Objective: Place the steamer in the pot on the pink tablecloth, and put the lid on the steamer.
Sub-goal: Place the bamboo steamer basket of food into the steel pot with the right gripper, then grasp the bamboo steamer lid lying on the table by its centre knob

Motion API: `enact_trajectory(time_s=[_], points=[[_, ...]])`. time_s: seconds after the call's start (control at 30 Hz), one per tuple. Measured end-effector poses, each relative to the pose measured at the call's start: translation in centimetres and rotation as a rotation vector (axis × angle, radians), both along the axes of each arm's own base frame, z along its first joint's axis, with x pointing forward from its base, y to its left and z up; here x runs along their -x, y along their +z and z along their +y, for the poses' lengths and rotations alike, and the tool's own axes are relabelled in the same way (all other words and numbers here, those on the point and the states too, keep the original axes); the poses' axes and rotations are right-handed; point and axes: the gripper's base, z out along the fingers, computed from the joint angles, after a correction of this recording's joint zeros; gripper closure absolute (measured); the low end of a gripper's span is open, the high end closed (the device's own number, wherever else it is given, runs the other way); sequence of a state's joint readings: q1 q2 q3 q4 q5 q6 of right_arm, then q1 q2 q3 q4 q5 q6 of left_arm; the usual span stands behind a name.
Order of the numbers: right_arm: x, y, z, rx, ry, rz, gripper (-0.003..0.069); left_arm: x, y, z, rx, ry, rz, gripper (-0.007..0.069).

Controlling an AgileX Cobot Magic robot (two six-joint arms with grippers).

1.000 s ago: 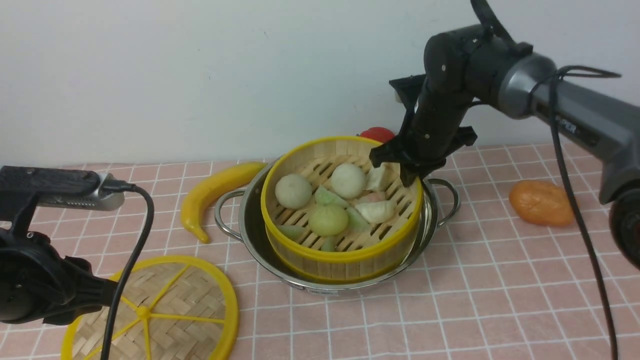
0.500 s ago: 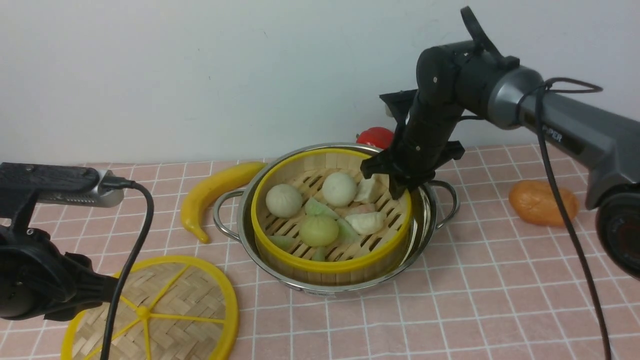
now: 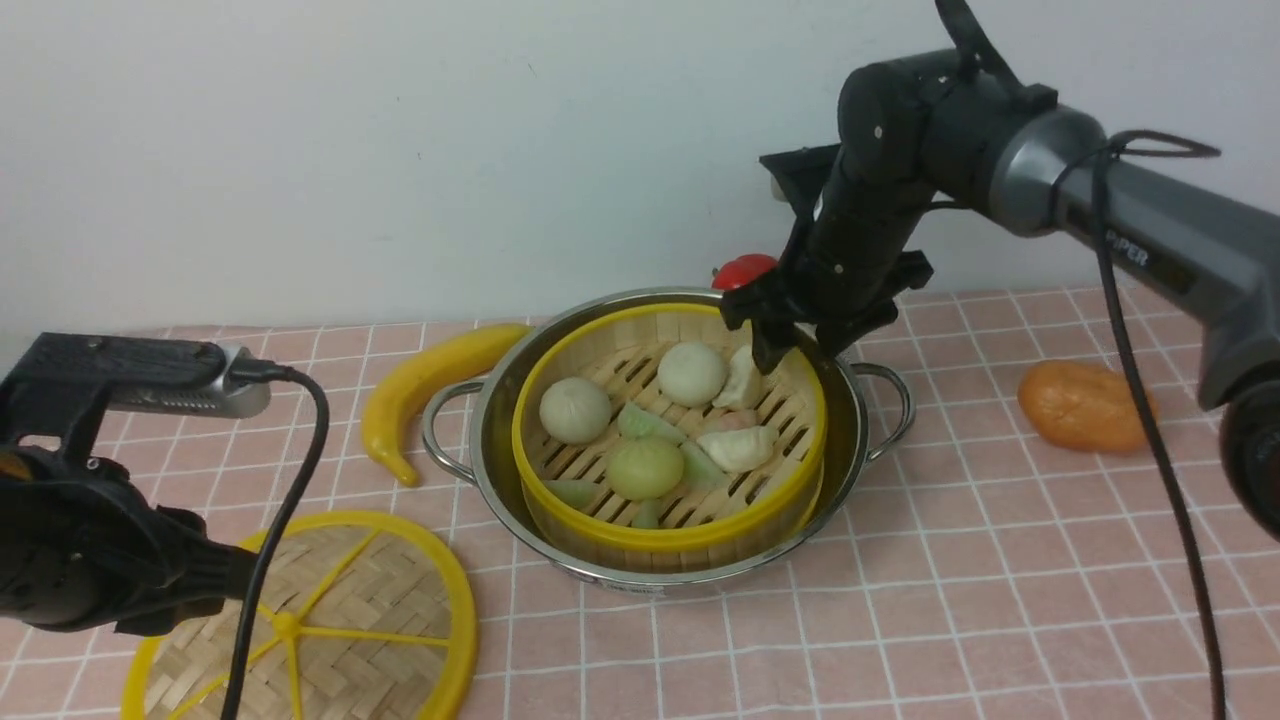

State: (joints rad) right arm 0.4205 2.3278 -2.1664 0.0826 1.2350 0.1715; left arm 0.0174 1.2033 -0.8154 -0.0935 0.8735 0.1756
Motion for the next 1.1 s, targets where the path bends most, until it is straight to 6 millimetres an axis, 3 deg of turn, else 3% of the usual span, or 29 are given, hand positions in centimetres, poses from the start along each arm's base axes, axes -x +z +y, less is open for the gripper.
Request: enact_trajectory(time_s=[0.07, 0.27, 0.37, 0.4, 0.53, 0.6, 0.73, 0.87, 1.03, 1.1], points=[[0.3, 2.0, -0.4, 0.015, 0.002, -0.051, 0.0157, -0.7, -0.8, 0.0, 0.000, 0.002, 0.018, 0.0382], [3.7, 13.3, -2.6, -0.014, -0.007, -0.295, 0.0146, -3.7, -4.2, -0.2, 0.041, 0.036, 0.051, 0.0382], [5.5, 17.0, -3.5, -0.045, -0.011, -0.372, 0.0146, -4.5, -5.2, -0.2, 0.050, 0.048, 0.057, 0.0382], [7.1, 19.6, -4.2, -0.070, -0.015, -0.428, 0.0146, -5.0, -6.0, -0.2, 0.055, 0.055, 0.070, 0.0382], [12.5, 26.7, -6.6, -0.128, 0.000, -0.600, 0.0146, -5.9, -8.3, -0.1, 0.053, 0.064, 0.117, 0.0382], [14.8, 29.1, -7.6, -0.149, 0.004, -0.666, 0.0146, -6.1, -9.0, -0.1, 0.052, 0.065, 0.137, 0.0382], [19.2, 32.9, -9.7, -0.184, -0.003, -0.779, 0.0146, -6.5, -10.3, -0.1, 0.050, 0.067, 0.175, 0.0391], [22.9, 35.5, -11.8, -0.173, -0.030, -0.887, 0.0146, -6.8, -10.2, -0.1, 0.051, 0.068, 0.179, 0.0508], [25.6, 36.7, -13.9, -0.102, -0.075, -0.967, 0.0146, -6.9, -9.4, 0.0, 0.033, 0.045, 0.229, 0.0508], [26.9, 36.5, -15.2, -0.032, -0.102, -0.984, 0.0146, -7.0, -7.9, 0.2, 0.004, 0.029, 0.282, 0.0508]])
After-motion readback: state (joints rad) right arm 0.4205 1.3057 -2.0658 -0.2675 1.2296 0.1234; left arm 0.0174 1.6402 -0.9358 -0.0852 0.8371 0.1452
